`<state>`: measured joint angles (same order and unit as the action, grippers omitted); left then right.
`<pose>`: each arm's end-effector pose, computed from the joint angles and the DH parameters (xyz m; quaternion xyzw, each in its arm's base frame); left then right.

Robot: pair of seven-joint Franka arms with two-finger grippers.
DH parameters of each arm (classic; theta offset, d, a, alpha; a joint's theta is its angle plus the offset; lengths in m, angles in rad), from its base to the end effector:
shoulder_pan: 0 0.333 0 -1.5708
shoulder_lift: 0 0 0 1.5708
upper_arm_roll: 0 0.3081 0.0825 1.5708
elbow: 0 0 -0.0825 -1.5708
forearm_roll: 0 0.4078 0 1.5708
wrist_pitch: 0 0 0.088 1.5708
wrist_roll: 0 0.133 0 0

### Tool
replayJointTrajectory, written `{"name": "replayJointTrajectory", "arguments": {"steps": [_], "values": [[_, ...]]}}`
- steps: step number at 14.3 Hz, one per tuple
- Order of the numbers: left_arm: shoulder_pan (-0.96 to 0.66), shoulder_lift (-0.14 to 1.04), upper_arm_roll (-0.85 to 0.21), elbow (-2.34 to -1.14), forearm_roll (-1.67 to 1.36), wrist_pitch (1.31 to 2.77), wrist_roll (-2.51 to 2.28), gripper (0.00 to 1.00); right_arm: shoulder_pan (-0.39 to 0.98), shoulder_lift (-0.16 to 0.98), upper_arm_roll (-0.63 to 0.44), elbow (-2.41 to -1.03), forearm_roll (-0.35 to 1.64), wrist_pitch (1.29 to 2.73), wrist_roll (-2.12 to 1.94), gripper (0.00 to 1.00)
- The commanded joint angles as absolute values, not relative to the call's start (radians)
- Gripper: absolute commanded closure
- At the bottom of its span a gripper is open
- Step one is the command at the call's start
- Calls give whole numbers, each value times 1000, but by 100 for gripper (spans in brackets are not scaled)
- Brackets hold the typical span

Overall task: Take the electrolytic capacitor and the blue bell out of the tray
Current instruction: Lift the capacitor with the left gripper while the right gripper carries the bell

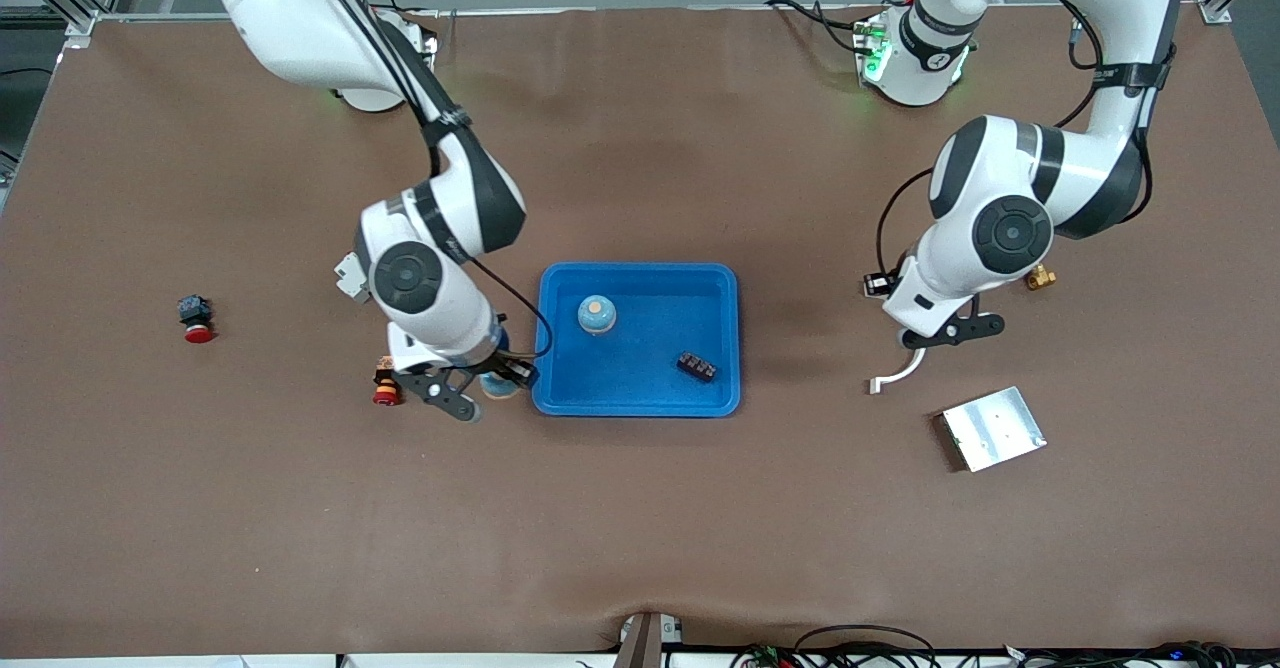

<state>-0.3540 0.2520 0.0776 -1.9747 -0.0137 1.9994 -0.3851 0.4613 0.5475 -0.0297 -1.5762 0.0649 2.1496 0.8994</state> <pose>0.5634 -0.1614 0.2785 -0.9919 -0.0574 0.1056 0.0404 0.6447 0.3039 0.2787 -0.9689 0.2464 0.0018 0.0236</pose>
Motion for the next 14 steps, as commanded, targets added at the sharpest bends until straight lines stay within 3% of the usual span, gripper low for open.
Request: {"name": "replayJointTrajectory", "arguments": {"steps": [1, 7, 11, 14], "values": [[-293, 235, 67, -2066, 8, 2118, -273, 94, 390, 454, -12, -1623, 54, 2094, 807, 100], [-279, 324, 61, -2069, -8, 2249, -252, 93, 270, 243, -12, -1850, 55, 2078, 608, 100], [-284, 363, 26, -2048, -46, 2276, -261, 88, 175, 189, -9, -1916, 75, 2094, 484, 100], [-282, 396, 9, -2039, -48, 2278, -261, 87, 86, 147, -11, -2037, 234, 2202, 278, 100]]}}
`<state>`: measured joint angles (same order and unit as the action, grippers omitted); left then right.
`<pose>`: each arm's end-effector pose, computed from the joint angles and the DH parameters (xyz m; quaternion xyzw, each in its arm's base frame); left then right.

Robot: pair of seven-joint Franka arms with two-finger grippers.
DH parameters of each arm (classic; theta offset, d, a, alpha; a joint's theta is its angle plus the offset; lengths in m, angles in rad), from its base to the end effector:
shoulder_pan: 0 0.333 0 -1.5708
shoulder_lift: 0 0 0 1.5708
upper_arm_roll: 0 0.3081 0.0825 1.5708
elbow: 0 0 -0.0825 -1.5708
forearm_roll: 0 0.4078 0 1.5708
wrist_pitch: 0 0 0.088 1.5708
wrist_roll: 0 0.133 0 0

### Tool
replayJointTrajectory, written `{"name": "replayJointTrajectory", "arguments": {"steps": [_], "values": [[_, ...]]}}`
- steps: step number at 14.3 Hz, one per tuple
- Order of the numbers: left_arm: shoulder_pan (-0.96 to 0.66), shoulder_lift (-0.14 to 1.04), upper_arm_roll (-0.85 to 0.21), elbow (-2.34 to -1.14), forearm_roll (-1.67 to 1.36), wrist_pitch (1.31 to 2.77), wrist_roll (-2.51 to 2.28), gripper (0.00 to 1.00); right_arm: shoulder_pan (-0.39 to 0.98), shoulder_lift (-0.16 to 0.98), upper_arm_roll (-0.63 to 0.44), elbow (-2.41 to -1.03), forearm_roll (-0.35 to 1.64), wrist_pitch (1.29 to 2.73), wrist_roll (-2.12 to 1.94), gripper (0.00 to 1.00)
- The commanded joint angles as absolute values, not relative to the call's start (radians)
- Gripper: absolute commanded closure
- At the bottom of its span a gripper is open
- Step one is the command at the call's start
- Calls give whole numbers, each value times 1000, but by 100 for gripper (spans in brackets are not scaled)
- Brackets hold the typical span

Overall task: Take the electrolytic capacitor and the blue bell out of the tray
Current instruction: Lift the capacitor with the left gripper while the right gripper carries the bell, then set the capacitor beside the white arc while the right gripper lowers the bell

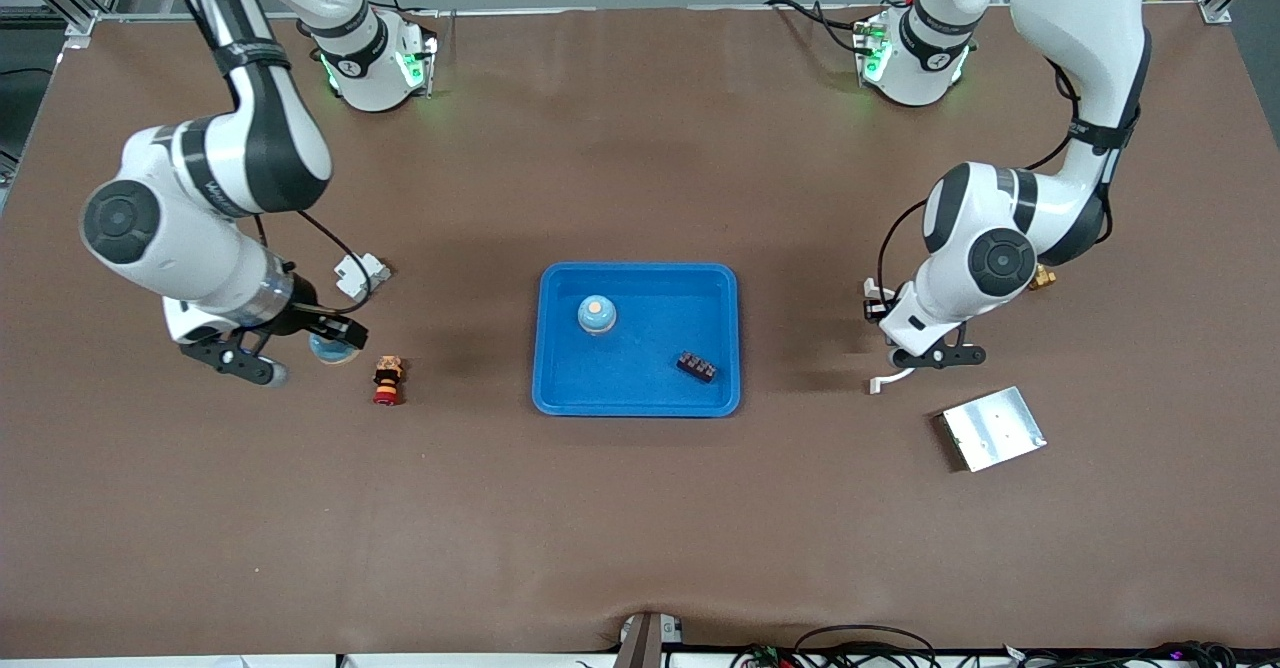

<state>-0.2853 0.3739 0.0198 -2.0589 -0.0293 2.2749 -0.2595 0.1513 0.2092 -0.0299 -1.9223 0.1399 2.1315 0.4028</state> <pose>0.5627 -0.1541 0.1887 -0.9968 -0.0069 0.0778 0.0140 0.6165 0.0849 0.3378 -0.9827 0.1764 0.0144 0.0542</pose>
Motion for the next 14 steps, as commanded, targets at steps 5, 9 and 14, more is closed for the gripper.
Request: {"name": "replayJointTrajectory", "arguments": {"steps": [5, 9, 14], "values": [[-287, 448, 6, -1991, -46, 2284, -261, 82, 9, 137, -12, -2178, 261, 2348, 98, 100], [-295, 489, 6, -1958, -46, 2284, -261, 80, 3, 158, -12, -2218, 264, 2422, 92, 100], [-295, 523, -2, -1939, -48, 2295, -264, 76, -3, 233, -11, -2220, 335, 2476, 71, 100]]}}
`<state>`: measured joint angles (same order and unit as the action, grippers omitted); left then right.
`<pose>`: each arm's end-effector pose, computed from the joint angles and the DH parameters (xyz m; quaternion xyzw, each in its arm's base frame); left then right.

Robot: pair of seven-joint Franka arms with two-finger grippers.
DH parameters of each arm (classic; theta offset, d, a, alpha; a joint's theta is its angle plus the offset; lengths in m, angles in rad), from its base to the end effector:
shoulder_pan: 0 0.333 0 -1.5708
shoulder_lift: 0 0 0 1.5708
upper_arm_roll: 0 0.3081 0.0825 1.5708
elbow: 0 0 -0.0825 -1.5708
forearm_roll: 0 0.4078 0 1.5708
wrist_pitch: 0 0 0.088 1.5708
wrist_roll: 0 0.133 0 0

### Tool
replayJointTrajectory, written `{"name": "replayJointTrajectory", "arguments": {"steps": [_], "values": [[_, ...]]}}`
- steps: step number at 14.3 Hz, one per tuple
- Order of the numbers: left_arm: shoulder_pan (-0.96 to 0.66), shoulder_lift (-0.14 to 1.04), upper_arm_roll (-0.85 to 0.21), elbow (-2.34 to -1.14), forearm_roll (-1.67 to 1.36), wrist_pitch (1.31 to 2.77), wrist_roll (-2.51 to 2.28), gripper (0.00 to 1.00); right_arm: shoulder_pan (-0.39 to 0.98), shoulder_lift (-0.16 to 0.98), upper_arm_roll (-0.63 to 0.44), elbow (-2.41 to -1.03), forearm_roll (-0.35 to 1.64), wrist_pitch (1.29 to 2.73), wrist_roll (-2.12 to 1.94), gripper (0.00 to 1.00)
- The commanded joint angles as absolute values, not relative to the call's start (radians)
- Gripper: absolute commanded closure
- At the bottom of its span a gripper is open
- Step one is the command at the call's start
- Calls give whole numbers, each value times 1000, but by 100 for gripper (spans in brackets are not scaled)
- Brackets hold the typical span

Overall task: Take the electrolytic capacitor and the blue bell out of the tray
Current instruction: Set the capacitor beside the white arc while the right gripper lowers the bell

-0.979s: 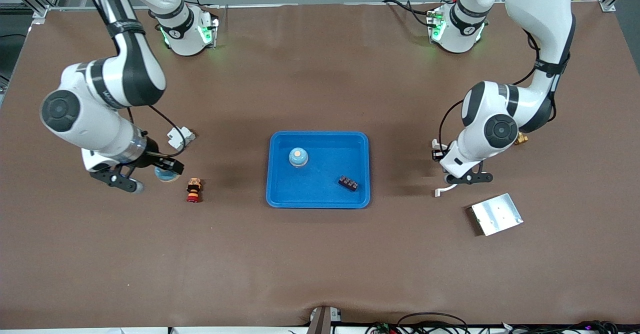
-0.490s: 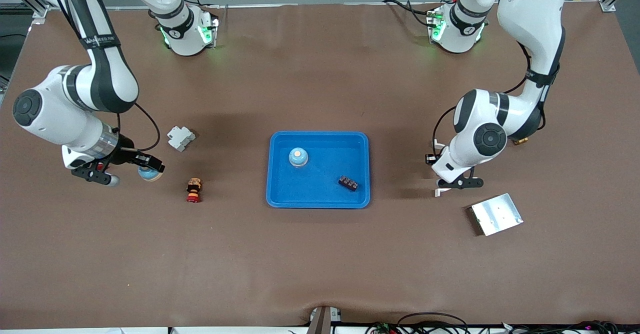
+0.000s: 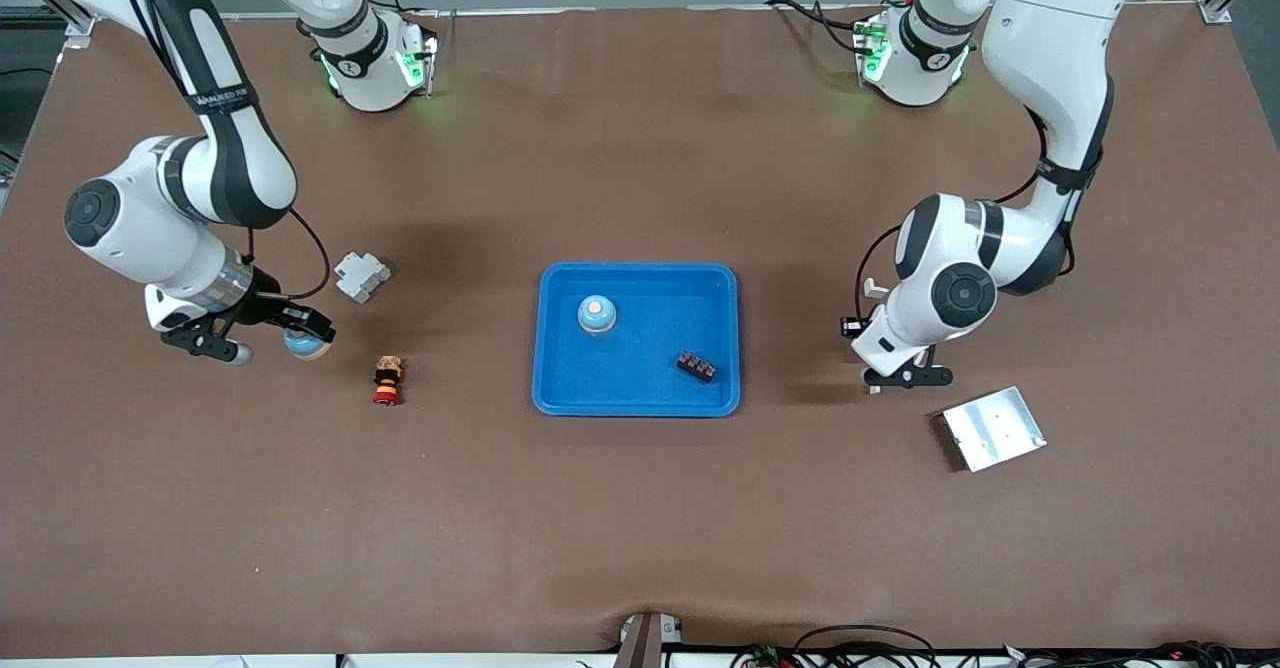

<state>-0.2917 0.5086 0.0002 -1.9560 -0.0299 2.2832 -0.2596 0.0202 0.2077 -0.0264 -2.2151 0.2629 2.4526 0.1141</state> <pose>0.5786 -0.1749 0.1491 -0.9958 0.0051 0.0900 0.0147 0.5672 0.0006 0.2350 -0.9837 0.1590 -0.0106 0.0828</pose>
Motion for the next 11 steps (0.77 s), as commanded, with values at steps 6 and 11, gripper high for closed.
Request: {"name": "replayJointTrajectory", "arguments": {"steps": [6, 11], "values": [[-296, 543, -2, -1940, -48, 2322, -265, 64, 8, 345, -12, -2226, 414, 2615, -29, 100], [-304, 540, -2, -1944, -48, 2318, -265, 14, 21, 388, -12, -2224, 400, 2657, -35, 100]]}}
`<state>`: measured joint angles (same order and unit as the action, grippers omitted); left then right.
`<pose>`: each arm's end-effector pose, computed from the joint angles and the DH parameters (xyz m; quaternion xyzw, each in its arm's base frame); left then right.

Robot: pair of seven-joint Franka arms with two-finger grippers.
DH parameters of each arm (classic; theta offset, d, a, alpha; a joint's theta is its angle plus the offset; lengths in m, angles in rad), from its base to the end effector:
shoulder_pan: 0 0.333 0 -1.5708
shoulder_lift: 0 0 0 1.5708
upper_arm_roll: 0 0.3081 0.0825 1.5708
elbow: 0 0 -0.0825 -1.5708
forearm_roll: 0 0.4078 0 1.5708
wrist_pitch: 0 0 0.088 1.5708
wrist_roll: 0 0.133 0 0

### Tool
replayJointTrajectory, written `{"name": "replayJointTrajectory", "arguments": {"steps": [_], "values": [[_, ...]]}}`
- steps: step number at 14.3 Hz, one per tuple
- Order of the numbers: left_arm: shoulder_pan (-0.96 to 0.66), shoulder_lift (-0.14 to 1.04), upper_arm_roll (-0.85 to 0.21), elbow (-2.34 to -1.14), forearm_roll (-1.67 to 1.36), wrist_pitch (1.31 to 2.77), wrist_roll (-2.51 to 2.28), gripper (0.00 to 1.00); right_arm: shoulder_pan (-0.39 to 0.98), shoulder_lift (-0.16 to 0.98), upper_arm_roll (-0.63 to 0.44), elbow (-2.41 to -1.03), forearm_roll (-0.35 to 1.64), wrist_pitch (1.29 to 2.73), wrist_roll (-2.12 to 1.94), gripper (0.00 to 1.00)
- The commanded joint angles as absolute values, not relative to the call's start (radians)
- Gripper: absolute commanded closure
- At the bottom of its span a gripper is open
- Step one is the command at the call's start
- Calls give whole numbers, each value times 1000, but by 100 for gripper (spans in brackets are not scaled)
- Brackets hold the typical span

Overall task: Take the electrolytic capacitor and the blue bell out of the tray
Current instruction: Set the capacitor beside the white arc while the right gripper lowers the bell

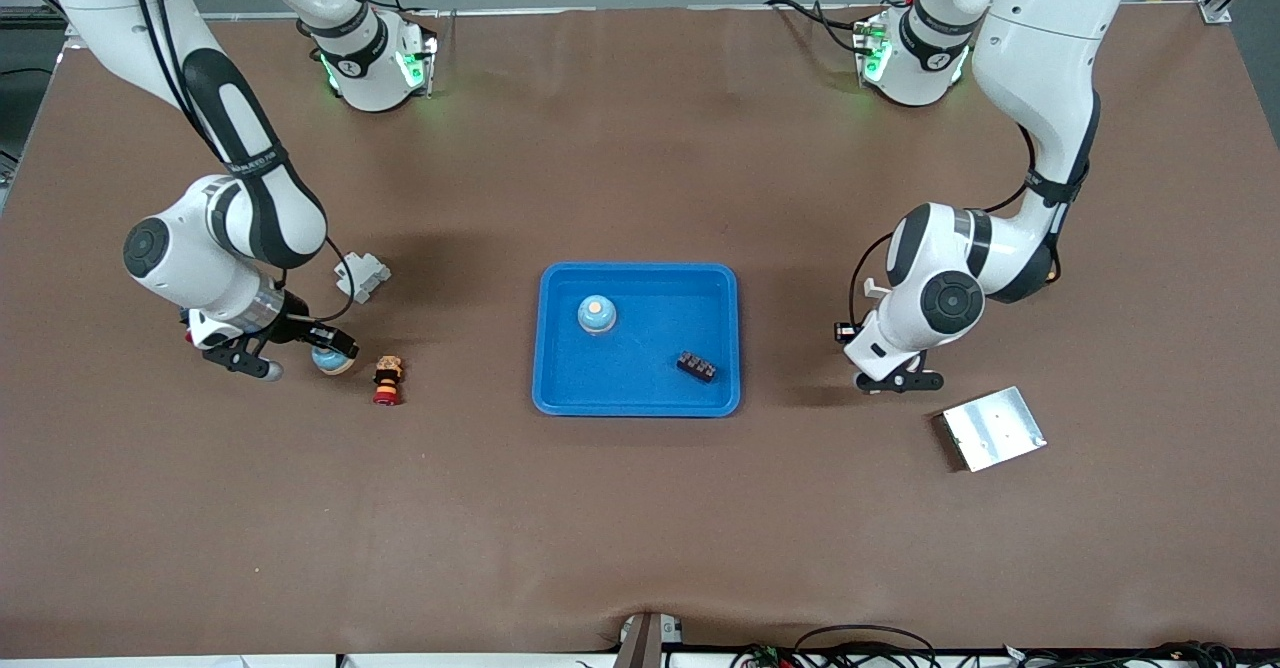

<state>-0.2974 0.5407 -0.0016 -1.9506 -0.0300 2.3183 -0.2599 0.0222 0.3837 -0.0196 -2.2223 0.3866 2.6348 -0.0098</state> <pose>0.5785 -0.1795 0.1339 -0.9962 0.0083 0.0859 0.0137 0.5619 -0.0038 0.1484 -0.9827 0.1597 -0.0150 0.0920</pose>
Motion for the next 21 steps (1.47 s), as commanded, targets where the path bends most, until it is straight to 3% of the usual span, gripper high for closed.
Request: {"name": "replayJointTrajectory", "arguments": {"steps": [1, 2, 7, 14, 17, 18, 19, 21], "values": [[-304, 538, -2, -1942, -48, 2313, -265, 5, 20, 396, -12, -2224, 400, 2663, -49, 100], [-304, 534, -2, -1944, -48, 2310, -265, 0, 15, 402, -14, -2223, 399, 2665, -63, 100], [-302, 506, -2, -1928, -49, 2270, -294, 0, -15, 436, -14, -2209, 399, 2671, -106, 100], [-345, 532, -12, -1801, -54, 2249, -753, 0, -32, 489, -14, -2201, 402, 2734, -110, 100], [-356, 534, -21, -1752, -84, 2249, -891, 0, -41, 511, -12, -2195, 410, 2755, -109, 71], [-365, 534, -25, -1726, -115, 2249, -970, 0, -40, 518, -12, -2195, 411, 2776, -104, 18], [-365, 538, -25, -1698, -123, 2249, -1044, 0, -38, 520, -12, -2195, 411, 2780, -101, 0], [-371, 560, -26, -1643, -124, 2249, -1150, 0, -35, 520, -12, -2195, 411, 2778, -97, 0]]}}
